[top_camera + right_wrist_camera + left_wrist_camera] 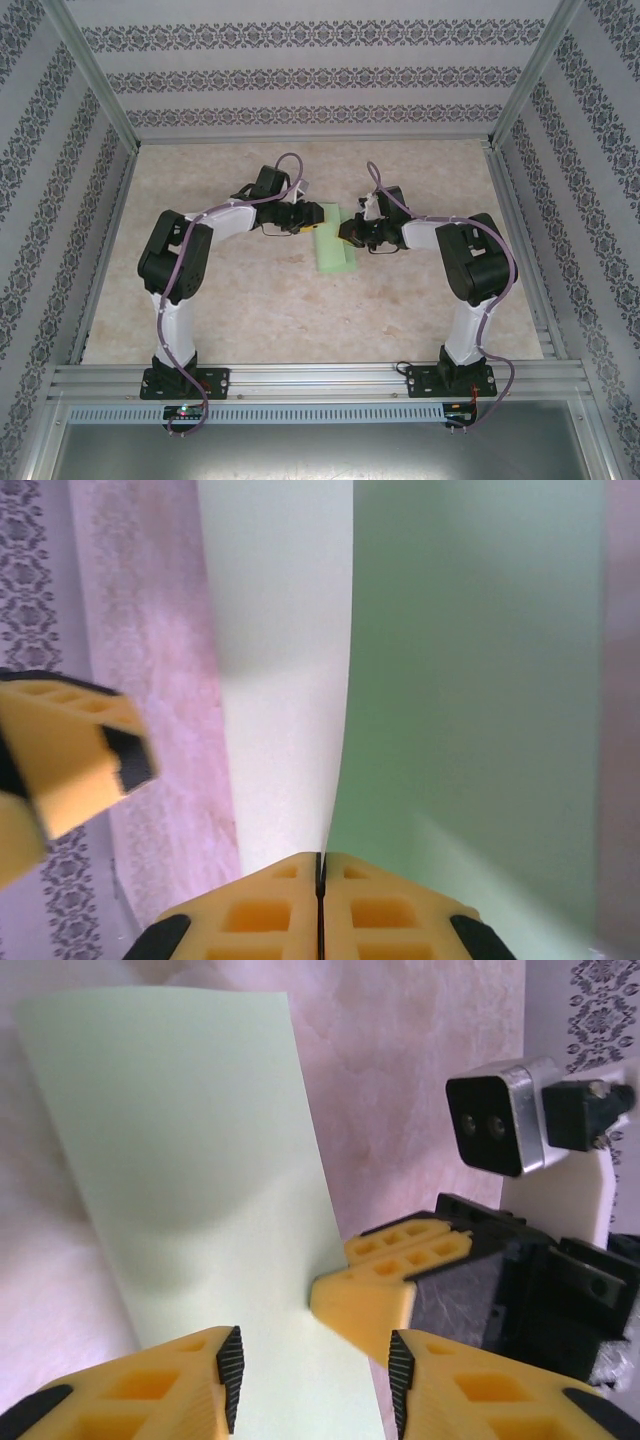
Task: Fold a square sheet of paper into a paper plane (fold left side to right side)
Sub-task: First fold in half a square sheet of paper at the center of the table.
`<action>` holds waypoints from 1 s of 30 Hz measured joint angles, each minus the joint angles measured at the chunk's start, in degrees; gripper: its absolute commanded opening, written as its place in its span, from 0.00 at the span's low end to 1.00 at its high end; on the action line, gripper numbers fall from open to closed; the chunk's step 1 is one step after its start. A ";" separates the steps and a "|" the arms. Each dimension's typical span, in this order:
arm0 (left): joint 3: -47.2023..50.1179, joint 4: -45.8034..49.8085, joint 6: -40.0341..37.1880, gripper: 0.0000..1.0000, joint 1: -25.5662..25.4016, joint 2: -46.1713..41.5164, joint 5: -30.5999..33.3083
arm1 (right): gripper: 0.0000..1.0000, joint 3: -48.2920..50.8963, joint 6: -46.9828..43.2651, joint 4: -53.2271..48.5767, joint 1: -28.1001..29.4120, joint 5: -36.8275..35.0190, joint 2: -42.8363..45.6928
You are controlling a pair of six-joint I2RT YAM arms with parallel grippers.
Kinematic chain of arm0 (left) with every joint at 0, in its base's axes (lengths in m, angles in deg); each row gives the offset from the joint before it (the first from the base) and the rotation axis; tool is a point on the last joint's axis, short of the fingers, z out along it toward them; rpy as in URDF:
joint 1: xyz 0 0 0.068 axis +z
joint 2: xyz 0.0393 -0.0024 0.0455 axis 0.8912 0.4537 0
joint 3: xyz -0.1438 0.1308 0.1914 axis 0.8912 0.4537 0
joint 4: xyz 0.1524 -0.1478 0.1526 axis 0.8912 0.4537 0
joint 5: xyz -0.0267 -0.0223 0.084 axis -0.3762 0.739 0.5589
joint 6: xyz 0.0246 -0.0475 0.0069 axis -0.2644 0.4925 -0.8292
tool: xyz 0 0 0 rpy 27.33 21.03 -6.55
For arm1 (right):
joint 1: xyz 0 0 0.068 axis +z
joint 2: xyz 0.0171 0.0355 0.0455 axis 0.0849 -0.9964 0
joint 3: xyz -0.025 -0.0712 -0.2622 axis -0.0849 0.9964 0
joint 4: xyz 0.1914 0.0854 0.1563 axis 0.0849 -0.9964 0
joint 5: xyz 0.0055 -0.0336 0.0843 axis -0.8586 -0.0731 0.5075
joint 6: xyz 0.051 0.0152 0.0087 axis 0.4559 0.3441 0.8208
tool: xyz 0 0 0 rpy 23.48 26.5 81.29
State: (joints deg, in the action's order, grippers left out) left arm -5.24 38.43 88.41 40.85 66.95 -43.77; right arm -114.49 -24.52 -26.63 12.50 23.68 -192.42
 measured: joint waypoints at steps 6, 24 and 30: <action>1.29 1.55 -0.42 0.56 -0.07 -2.08 3.58 | 0.09 -0.98 -3.54 -4.72 -0.02 -3.52 0.00; -4.22 5.57 0.13 0.41 -3.28 7.26 7.63 | 0.30 -1.57 -7.10 -7.93 -0.72 -7.13 0.85; -5.90 8.33 -0.72 0.40 -3.65 8.37 9.18 | 0.45 2.29 -8.35 -8.24 -2.60 -11.76 9.14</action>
State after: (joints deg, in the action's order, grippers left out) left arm -11.14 46.76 87.69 37.20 75.32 -34.59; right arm -112.20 -32.87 -34.87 9.90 11.92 -183.29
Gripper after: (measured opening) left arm 0.395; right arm 0.430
